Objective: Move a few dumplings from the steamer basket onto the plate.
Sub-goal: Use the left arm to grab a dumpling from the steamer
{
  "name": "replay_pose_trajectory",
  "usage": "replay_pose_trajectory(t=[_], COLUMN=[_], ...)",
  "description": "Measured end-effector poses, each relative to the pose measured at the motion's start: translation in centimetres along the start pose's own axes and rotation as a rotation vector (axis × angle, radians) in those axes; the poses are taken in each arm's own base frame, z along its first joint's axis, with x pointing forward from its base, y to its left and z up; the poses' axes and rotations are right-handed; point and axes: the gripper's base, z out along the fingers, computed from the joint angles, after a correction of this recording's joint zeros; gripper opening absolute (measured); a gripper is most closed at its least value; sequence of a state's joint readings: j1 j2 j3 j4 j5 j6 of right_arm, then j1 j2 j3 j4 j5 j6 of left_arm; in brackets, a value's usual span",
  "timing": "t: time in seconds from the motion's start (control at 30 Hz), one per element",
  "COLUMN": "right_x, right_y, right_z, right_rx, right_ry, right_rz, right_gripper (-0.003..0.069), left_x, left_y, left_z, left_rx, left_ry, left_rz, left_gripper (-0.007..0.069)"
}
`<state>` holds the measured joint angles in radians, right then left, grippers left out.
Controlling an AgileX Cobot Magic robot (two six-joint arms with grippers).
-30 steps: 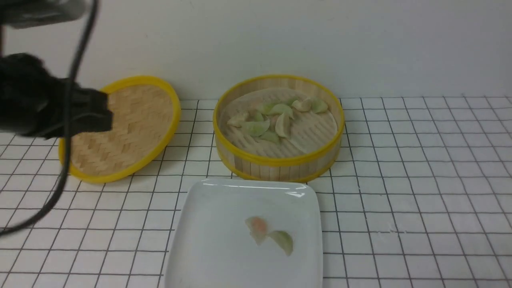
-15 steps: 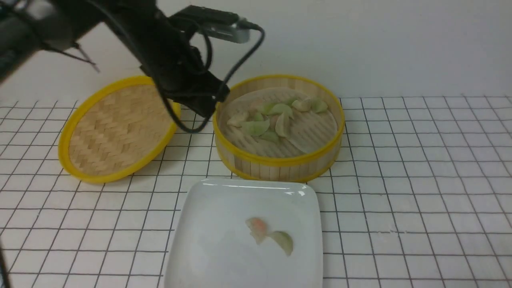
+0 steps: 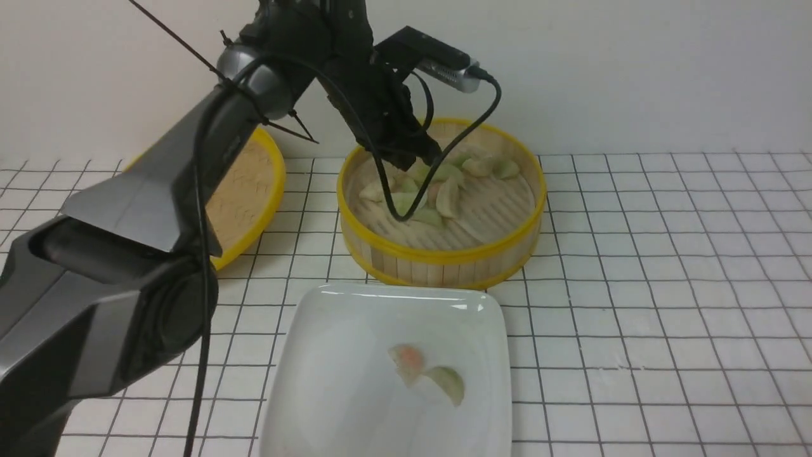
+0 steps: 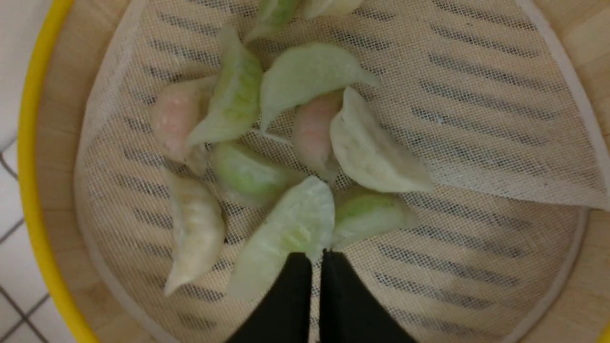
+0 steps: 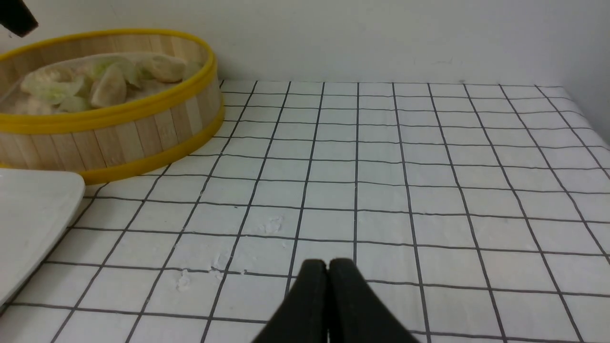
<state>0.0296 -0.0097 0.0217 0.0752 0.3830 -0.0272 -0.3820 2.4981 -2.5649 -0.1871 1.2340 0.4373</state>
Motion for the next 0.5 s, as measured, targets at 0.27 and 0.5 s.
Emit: replay_pose_trajectory(t=[0.27, 0.5], right_x=[0.0, 0.0], right_y=[0.0, 0.0], right_z=[0.0, 0.0], right_rx=[0.000, 0.000], right_ry=[0.000, 0.000], right_rz=[0.002, 0.003], right_gripper=[-0.0010, -0.0010], left_x=[1.1, 2.2], left_y=[0.4, 0.7], left_z=[3.5, 6.1], left_rx=[0.004, 0.000], left_ry=[0.046, 0.093], left_rz=[0.128, 0.138], left_gripper=[0.0346, 0.0432])
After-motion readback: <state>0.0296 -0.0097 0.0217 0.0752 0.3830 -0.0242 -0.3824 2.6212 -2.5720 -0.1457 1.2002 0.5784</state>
